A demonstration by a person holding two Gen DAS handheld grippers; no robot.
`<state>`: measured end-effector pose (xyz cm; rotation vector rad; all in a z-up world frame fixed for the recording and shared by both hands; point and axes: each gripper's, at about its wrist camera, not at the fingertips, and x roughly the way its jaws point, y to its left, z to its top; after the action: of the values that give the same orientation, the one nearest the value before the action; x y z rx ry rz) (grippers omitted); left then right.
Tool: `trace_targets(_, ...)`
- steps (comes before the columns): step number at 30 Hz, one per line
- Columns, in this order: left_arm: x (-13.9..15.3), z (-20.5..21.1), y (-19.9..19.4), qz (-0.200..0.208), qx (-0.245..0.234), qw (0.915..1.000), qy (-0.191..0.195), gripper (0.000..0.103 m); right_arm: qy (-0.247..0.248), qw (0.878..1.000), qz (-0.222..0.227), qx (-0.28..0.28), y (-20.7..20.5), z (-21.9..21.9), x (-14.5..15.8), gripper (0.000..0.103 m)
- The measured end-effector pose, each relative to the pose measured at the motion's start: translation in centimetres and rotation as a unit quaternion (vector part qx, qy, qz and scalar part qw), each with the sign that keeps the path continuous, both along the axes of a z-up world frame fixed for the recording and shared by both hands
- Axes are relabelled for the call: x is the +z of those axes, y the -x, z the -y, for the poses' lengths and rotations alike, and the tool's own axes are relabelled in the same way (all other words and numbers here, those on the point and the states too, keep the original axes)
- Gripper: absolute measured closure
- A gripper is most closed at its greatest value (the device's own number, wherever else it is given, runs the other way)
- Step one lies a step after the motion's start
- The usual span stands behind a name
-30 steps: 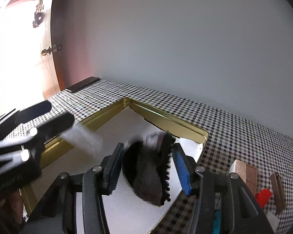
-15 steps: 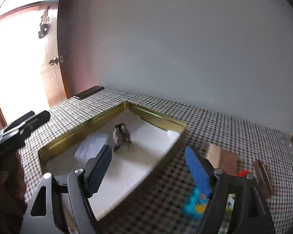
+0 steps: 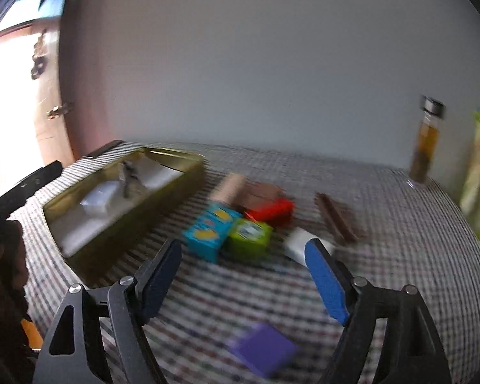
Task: Organize rigid objects
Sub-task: 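Move the right tool to the purple square block and grasp it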
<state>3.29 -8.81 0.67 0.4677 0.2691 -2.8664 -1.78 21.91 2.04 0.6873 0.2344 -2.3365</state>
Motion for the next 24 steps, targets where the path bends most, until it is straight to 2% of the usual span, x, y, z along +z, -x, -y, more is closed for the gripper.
trace_targets(7, -0.5, -3.9, 1.6, 0.02, -0.043, 0.9987, 0.019, 0.001, -0.003, 0.999, 0.026, -0.025, 0.5, -2.9, -2.2, 0.022)
trace_targets(16, -1.3, -6.9, 2.7, 0.047, -0.07, 0.9959, 0.032, 0.001, -0.029, 0.999, 0.029, 0.01, -0.4, -1.8, -3.4, 0.022)
trace_targets(19, -1.6, -7.0, 2.8, 0.052, -0.073, 0.9956, 0.028, 0.001, -0.063, 0.996, 0.058, 0.026, 0.0, -0.8, -4.5, 0.022)
trace_targets(22, -1.8, -7.1, 2.8, 0.058, -0.075, 0.9952, 0.026, 0.001, -0.1, 0.992, 0.066, 0.039, -0.2, 0.3, -5.3, 0.022)
trace_targets(23, -1.8, -7.1, 2.8, 0.06, -0.076, 0.995, 0.024, 0.001, -0.111, 0.99, 0.073, 0.041, -0.2, 0.6, -5.7, 0.024)
trace_targets(24, -1.8, -7.1, 2.7, 0.06, -0.077, 0.995, 0.023, 0.001, -0.103, 0.99, 0.079, 0.046, -0.2, 0.6, -5.8, 0.032)
